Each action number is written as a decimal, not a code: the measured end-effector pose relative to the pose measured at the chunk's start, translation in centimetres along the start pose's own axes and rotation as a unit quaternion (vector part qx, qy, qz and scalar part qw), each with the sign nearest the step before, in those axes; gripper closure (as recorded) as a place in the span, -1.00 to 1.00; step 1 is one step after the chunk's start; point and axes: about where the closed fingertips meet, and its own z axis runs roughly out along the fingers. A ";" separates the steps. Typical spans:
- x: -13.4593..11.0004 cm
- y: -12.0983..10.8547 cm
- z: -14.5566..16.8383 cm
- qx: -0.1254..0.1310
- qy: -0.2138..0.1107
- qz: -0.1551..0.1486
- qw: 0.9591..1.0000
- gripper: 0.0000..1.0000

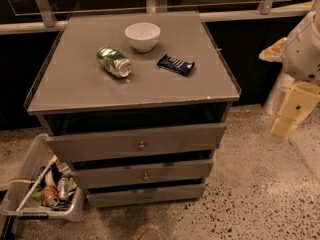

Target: Open top drawer

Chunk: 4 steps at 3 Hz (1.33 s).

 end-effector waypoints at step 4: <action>0.5 0.9 5.4 0.002 -0.087 -0.028 0.996 -1.00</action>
Offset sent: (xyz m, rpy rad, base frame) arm 0.0089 0.0054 -0.0911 0.2409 -0.1023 0.1544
